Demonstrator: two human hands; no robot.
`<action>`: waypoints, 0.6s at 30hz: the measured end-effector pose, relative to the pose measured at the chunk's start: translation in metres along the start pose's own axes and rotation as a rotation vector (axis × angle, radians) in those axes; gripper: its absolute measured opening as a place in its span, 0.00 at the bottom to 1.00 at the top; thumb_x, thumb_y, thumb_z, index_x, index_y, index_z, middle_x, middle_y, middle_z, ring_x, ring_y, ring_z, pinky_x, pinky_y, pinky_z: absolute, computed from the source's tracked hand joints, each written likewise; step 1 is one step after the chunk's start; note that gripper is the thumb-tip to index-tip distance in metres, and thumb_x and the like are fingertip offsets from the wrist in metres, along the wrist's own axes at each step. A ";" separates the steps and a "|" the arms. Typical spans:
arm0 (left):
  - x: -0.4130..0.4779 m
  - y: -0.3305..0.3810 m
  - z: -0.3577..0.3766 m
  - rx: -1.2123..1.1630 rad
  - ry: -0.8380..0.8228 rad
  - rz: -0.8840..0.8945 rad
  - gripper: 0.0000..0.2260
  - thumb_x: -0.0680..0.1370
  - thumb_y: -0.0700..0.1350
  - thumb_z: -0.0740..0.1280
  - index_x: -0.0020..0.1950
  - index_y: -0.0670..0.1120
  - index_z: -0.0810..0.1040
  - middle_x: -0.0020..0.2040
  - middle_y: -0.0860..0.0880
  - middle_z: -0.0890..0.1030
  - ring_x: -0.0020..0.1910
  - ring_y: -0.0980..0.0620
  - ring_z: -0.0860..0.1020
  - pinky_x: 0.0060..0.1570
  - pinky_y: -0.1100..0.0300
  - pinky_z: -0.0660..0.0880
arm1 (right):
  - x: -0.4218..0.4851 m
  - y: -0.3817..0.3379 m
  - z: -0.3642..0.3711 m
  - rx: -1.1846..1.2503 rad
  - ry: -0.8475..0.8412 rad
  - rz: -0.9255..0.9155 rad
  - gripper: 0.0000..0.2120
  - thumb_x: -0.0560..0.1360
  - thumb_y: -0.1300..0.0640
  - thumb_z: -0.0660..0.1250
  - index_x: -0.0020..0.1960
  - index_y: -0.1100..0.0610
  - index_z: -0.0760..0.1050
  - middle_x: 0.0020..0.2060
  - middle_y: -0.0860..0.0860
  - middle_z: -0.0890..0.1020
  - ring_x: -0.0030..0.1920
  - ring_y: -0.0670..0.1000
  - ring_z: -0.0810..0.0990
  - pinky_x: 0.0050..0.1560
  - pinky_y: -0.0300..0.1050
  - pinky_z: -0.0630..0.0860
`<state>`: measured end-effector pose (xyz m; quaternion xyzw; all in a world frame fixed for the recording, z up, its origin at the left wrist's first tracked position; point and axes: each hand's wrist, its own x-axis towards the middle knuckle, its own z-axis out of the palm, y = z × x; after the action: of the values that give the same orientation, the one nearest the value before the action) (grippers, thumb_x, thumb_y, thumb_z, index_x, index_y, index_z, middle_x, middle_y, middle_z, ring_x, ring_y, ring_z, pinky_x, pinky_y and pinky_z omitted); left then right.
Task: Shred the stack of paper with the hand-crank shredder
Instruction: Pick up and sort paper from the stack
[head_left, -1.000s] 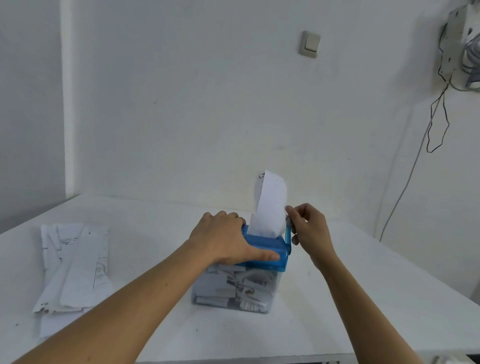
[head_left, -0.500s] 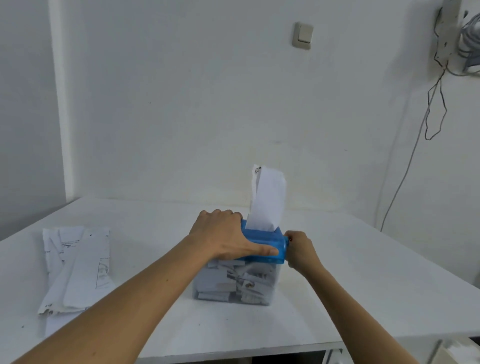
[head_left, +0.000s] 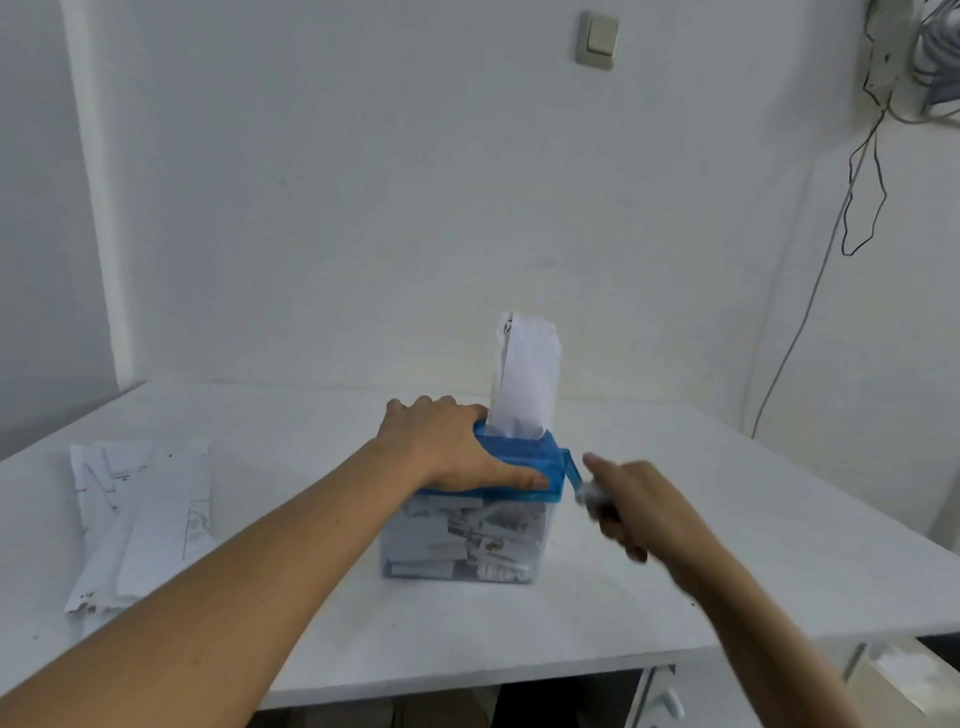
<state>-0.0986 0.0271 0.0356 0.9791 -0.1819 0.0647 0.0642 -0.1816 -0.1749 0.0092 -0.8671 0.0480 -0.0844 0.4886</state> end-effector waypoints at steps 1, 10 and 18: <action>0.000 0.000 0.000 0.005 -0.005 0.002 0.46 0.58 0.87 0.55 0.67 0.63 0.72 0.50 0.56 0.75 0.55 0.49 0.76 0.57 0.48 0.69 | -0.003 -0.007 -0.009 0.010 -0.074 -0.025 0.25 0.82 0.45 0.60 0.30 0.57 0.72 0.25 0.51 0.71 0.25 0.48 0.65 0.28 0.42 0.65; 0.000 -0.001 0.000 -0.012 -0.008 0.051 0.46 0.60 0.86 0.56 0.71 0.62 0.70 0.61 0.54 0.76 0.61 0.47 0.74 0.64 0.45 0.67 | 0.031 -0.021 -0.010 0.462 -0.073 -0.145 0.23 0.79 0.46 0.67 0.30 0.51 0.63 0.26 0.48 0.57 0.27 0.48 0.54 0.26 0.39 0.57; -0.001 -0.004 0.002 -0.040 0.012 0.080 0.42 0.61 0.86 0.56 0.66 0.62 0.73 0.50 0.56 0.72 0.54 0.50 0.71 0.62 0.47 0.67 | 0.109 -0.010 0.019 0.220 0.199 -0.004 0.17 0.81 0.50 0.63 0.38 0.60 0.71 0.34 0.55 0.74 0.35 0.52 0.71 0.36 0.46 0.72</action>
<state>-0.0978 0.0313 0.0327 0.9692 -0.2217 0.0693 0.0825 -0.0707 -0.1715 0.0188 -0.7959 0.0852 -0.1756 0.5732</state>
